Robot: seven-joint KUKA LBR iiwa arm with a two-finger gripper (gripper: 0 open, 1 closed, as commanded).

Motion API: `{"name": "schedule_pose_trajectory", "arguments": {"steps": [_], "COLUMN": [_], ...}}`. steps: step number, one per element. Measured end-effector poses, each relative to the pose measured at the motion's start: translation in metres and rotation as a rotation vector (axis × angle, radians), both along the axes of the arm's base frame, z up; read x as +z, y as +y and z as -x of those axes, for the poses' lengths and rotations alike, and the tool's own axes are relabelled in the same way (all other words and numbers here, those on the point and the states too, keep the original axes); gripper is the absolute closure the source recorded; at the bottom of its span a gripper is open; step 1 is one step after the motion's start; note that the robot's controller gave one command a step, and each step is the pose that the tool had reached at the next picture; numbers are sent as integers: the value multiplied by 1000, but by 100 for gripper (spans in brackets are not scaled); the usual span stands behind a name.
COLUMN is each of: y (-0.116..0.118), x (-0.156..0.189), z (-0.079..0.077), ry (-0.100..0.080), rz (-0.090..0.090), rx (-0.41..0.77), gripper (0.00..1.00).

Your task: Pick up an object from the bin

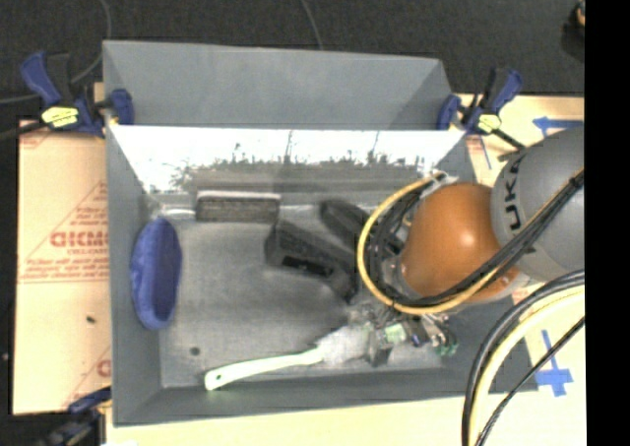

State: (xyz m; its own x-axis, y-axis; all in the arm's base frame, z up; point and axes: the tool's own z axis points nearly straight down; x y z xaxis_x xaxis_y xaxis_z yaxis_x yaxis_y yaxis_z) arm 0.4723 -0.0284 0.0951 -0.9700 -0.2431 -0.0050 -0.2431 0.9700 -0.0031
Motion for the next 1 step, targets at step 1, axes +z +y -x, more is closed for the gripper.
{"name": "schedule_pose_trajectory", "arguments": {"steps": [1], "y": [0], "x": [16], "z": [3], "ry": [12], "rz": [-1], "rx": [0], "gripper": [100]}}
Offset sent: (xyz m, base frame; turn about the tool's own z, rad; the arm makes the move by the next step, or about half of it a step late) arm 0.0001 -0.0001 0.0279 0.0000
